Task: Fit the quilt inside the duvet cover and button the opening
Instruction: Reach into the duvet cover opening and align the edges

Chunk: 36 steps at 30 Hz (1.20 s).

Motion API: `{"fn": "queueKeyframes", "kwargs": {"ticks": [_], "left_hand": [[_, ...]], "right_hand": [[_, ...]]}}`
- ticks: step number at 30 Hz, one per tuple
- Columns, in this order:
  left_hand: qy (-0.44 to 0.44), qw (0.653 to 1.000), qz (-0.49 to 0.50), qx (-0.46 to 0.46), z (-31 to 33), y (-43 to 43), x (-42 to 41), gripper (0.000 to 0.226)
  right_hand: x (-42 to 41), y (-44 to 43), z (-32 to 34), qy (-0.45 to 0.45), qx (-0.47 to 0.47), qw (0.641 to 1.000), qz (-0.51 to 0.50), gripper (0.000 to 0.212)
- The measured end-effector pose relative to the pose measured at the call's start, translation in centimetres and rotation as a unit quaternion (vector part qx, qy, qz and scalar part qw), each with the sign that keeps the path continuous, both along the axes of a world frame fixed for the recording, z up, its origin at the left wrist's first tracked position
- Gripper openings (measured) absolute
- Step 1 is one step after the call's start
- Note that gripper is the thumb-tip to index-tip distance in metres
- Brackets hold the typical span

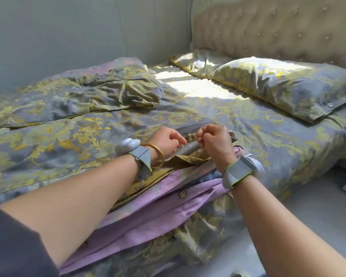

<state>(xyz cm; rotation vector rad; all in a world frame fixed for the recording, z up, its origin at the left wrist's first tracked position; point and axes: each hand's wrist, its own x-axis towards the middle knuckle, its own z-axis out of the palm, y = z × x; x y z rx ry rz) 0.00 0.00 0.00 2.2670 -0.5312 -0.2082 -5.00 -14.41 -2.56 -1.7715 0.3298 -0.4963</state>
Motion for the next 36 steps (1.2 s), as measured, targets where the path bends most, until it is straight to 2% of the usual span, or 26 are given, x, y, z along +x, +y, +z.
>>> {"fn": "queueKeyframes", "kwargs": {"ticks": [2, 6, 9, 12, 15, 17, 19, 21, 24, 27, 29, 31, 34, 36], "left_hand": [[-0.069, 0.997, 0.0, 0.035, -0.3, -1.4, 0.6, 0.031], [-0.121, 0.992, 0.012, 0.046, -0.7, -4.4, 1.3, 0.02], [-0.164, 0.985, 0.032, 0.048, -1.0, -6.1, 2.0, 0.019], [-0.138, 0.988, 0.011, 0.063, -1.2, -7.6, 1.8, 0.016], [-0.115, 0.987, -0.032, 0.103, -1.4, -8.8, 1.5, 0.014], [-0.112, 0.986, -0.033, 0.12, -1.3, -9.1, 1.5, 0.022], [-0.091, 0.984, -0.039, 0.147, -1.0, -9.2, 1.4, 0.025], [-0.091, 0.98, -0.039, 0.17, -0.7, -9.3, 1.4, 0.009], [-0.11, 0.981, -0.004, 0.157, -0.3, -9.4, 1.2, 0.016], [-0.169, 0.977, 0.026, 0.131, 0.0, -9.3, 0.8, 0.003], [-0.192, 0.972, 0.016, 0.134, 0.1, -9.1, 0.8, 0.007], [-0.162, 0.977, -0.008, 0.138, 0.5, -9.0, 0.8, 0.009], [-0.121, 0.987, -0.023, 0.105, 1.1, -8.6, 0.9, 0.015], [-0.15, 0.985, -0.005, 0.079, 1.5, -8.5, 1.2, 0.025]], "right_hand": [[0.2, -1.1, -0.2, -0.016, -0.086, 0.994, -0.065, 0.025], [0.2, -2.5, -0.6, -0.042, -0.194, 0.969, -0.143, 0.018], [0.2, -3.8, -0.9, 0.03, -0.251, 0.947, -0.2, 0.023], [0.4, -5.3, -1.3, 0.12, -0.237, 0.945, -0.191, 0.029], [0.7, -6.6, -1.5, 0.117, -0.191, 0.965, -0.135, 0.027], [0.8, -7.1, -1.7, 0.101, -0.192, 0.971, -0.105, 0.026], [0.7, -7.3, -1.8, 0.102, -0.203, 0.969, -0.099, 0.025], [0.8, -7.4, -2.0, 0.119, -0.224, 0.961, -0.113, 0.024], [0.8, -7.5, -2.1, 0.167, -0.245, 0.948, -0.114, 0.029], [0.5, -7.8, -1.7, 0.121, -0.13, 0.984, -0.022, 0.041], [0.2, -7.9, -1.3, 0.097, -0.11, 0.989, -0.001, 0.045], [0.2, -8.0, -1.0, 0.081, -0.1, 0.992, 0.001, 0.047], [0.2, -8.2, -0.8, 0.089, -0.091, 0.992, 0.021, 0.031], [0.0, -8.4, -0.6, 0.092, -0.09, 0.991, 0.027, 0.014]]}}
